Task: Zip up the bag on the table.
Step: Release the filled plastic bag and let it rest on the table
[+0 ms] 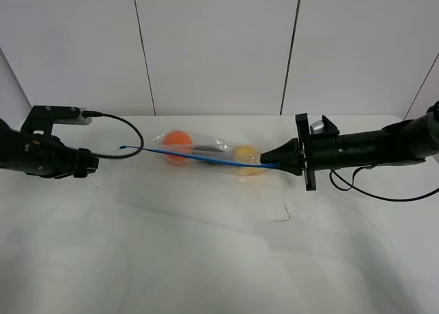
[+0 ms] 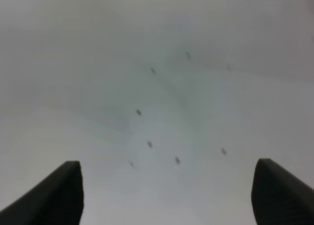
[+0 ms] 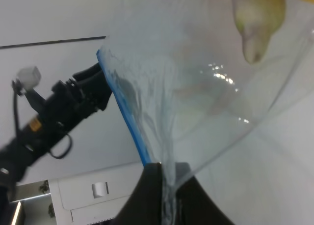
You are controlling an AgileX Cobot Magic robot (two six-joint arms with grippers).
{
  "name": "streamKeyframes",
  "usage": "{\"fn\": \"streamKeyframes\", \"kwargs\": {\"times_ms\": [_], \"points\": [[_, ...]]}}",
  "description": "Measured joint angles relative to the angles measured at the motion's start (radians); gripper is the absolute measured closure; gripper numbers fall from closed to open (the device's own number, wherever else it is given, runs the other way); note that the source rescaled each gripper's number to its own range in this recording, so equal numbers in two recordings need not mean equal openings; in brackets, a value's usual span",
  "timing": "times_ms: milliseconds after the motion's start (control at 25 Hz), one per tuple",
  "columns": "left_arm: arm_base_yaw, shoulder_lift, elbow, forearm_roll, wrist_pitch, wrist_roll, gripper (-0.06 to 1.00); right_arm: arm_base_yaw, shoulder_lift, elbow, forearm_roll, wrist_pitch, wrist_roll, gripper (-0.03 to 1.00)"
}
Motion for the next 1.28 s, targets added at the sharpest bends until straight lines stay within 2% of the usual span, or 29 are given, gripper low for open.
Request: {"fn": "streamKeyframes", "kwargs": {"times_ms": [120,200,360,640,760,880,1000,1160,1280], "points": [[0.0,0.0,-0.139,0.001,0.283,-0.016,-0.06,0.0,0.0,0.0,0.0,0.0,0.0,0.97],[0.0,-0.003,-0.216,0.002,0.426,-0.052,-0.06,0.0,0.0,0.0,0.0,0.0,0.0,0.97],[0.0,-0.008,-0.302,0.004,0.63,-0.113,-0.06,0.0,0.0,0.0,0.0,0.0,0.0,0.97],[0.0,-0.008,-0.331,0.019,0.727,-0.126,-0.06,0.0,0.0,0.0,0.0,0.0,0.0,0.97],[0.0,-0.008,-0.331,0.019,0.831,-0.133,-0.06,0.0,0.0,0.0,0.0,0.0,0.0,0.97],[0.0,-0.008,-0.331,0.006,0.98,-0.135,-0.06,0.0,0.0,0.0,0.0,0.0,0.0,0.97],[0.0,-0.011,-0.331,-0.004,1.071,-0.135,-0.06,0.0,0.0,0.0,0.0,0.0,0.0,0.97],[0.0,-0.055,-0.291,-0.008,1.073,-0.136,-0.06,0.0,0.0,0.0,0.0,0.0,0.0,0.97],[0.0,-0.131,-0.207,-0.009,1.073,-0.127,-0.06,0.0,0.0,0.0,0.0,-0.001,0.0,0.97]]}}
